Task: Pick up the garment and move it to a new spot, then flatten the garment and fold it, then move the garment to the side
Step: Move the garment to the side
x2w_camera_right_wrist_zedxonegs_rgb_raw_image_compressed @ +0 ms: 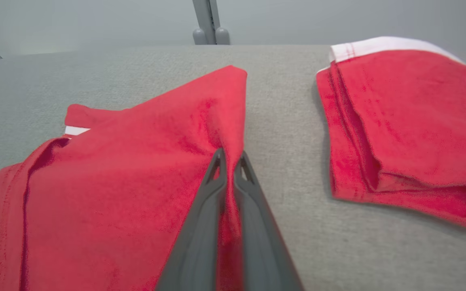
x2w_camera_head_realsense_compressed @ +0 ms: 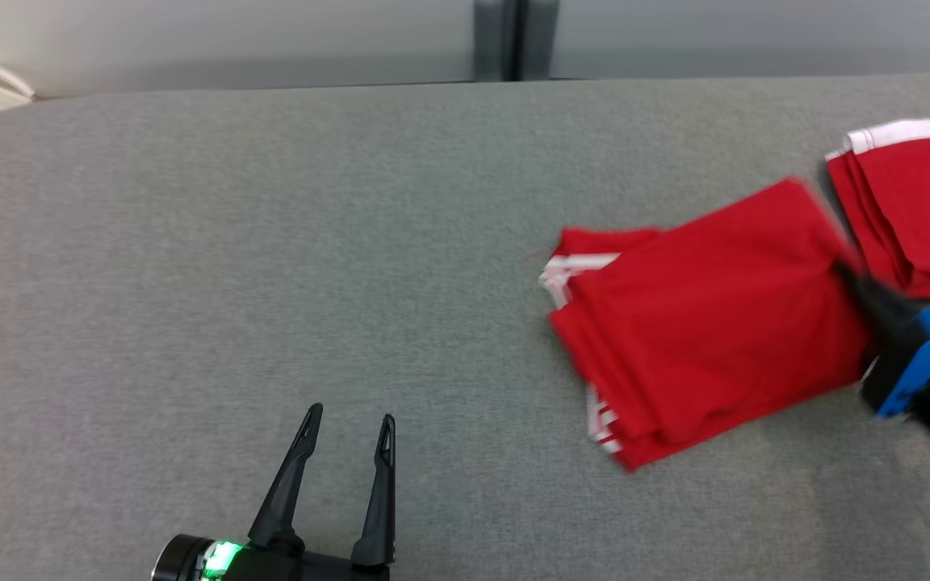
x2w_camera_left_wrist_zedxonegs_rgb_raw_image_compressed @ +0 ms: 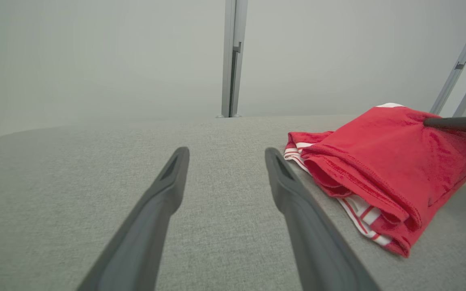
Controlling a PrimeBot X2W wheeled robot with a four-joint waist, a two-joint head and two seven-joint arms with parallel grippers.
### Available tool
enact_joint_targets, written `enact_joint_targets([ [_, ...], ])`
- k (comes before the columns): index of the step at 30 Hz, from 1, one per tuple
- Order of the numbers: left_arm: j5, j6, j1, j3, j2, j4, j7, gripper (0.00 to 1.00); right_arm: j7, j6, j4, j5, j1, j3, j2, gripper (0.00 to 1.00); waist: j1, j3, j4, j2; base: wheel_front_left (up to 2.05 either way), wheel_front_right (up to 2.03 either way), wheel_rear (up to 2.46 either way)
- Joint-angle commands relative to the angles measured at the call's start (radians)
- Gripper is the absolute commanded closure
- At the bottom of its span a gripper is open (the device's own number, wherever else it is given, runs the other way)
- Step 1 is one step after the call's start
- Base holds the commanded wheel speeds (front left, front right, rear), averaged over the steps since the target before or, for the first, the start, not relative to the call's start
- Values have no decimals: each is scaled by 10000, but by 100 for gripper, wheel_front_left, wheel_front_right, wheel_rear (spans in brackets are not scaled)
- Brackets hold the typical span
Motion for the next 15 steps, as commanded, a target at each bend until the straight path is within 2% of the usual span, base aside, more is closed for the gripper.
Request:
enact_joint_targets([
  [1,77,-59,-270,-30,-15,-97,-46,0,44,-3,-246,-184,-504,-153,-466,100,-1,152,-238,-3,0,0,0],
  [9,290,-250,-968,-95,-15,-314,-46,0,432,-3,-600,-615,-2067,-903,-2026,100,-1,1049,-765,-3,0,0,0],
  [15,400,-358,-1382,-167,-15,-422,-46,0,666,-5,-420,-1117,-2803,-2015,-2556,100,-1,1627,-805,-3,0,0,0],
])
